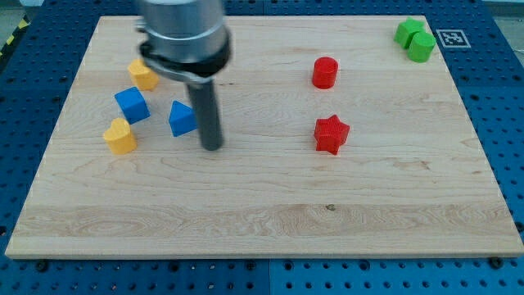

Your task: Adjust the triangle to the right of the cube

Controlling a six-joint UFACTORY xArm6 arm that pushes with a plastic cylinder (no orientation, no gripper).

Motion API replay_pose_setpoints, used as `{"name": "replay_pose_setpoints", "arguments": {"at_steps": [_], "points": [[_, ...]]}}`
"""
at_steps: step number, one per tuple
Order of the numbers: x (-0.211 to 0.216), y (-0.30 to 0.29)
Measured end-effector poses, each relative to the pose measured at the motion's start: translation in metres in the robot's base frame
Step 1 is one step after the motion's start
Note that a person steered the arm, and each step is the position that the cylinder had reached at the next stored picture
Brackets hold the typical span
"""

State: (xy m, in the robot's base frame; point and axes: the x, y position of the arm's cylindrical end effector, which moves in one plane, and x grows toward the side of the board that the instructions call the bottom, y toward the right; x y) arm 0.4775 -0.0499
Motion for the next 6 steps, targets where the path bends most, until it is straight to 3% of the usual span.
{"name": "replay_pose_setpoints", "arguments": {"at_steps": [1,4,6], "points": [[-0.007,0.015],[-0.014,-0.103],[-0.027,-0.039]]}}
